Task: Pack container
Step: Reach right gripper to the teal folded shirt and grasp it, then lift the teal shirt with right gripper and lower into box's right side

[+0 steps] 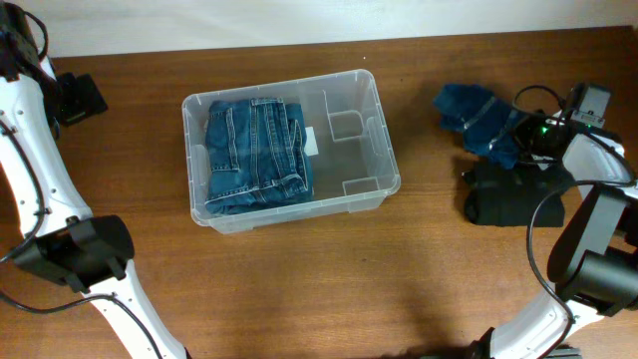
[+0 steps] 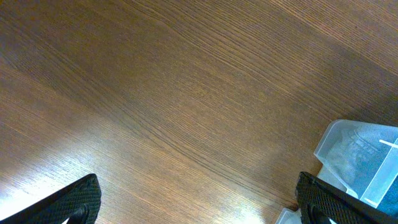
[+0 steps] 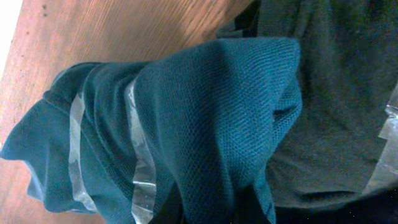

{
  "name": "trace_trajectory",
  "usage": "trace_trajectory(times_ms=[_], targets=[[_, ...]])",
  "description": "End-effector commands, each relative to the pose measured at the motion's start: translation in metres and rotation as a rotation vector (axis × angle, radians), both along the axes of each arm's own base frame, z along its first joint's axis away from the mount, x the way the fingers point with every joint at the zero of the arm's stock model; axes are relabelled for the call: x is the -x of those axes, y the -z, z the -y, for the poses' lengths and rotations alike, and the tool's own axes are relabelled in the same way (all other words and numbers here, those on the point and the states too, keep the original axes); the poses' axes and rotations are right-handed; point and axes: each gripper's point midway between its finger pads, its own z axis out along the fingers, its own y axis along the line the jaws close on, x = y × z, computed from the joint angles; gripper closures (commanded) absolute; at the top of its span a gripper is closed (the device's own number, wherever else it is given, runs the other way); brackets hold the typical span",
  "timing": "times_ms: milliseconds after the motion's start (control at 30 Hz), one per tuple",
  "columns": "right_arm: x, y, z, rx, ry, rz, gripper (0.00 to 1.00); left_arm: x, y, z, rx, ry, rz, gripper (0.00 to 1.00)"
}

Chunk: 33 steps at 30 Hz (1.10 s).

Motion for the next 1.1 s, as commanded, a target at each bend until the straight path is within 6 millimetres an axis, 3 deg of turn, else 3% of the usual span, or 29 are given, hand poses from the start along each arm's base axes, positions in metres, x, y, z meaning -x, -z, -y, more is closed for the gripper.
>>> trace_trajectory(times_ms=[0, 133, 200, 367, 433, 533, 567, 733, 867, 1067], targets=[[-0.005, -0.057, -0.004, 0.071, -0.093, 0.107, 0.96, 0.0, -0.006, 0.0, -0.002, -0.006, 0.02, 0.01], [0.002, -0.142, -0.008, 0.154, -0.118, 0.23, 0.96, 0.0, -0.006, 0.0, -0.002, -0.006, 0.02, 0.01], [0.01, -0.187, -0.022, 0.174, -0.162, 0.313, 0.96, 0.0, -0.006, 0.0, -0.002, -0.006, 0.02, 0.01], [0.029, -0.258, -0.069, 0.221, -0.245, 0.461, 0.96, 0.0, -0.006, 0.0, -0.002, -0.006, 0.02, 0.01], [0.036, -0.276, -0.09, 0.226, -0.256, 0.494, 0.96, 0.0, -0.006, 0.0, -0.001, -0.006, 0.02, 0.0], [0.042, -0.293, -0.123, 0.214, -0.29, 0.535, 0.96, 0.0, -0.006, 0.0, -0.001, -0.006, 0.02, 0.01], [0.045, -0.3, -0.146, 0.209, -0.334, 0.555, 0.96, 0.0, -0.006, 0.0, -0.002, -0.006, 0.02, 0.01], [0.046, -0.299, -0.218, 0.263, -0.423, 0.553, 0.96, 0.0, -0.006, 0.0, -0.001, -0.006, 0.02, 0.01], [0.049, -0.295, -0.248, 0.329, -0.315, 0.527, 0.96, 0.0, -0.006, 0.0, -0.002, -0.006, 0.02, 0.01], [0.059, -0.283, -0.285, 0.344, 0.009, 0.534, 0.96, 0.0, -0.006, 0.0, -0.001, -0.006, 0.02, 0.01]])
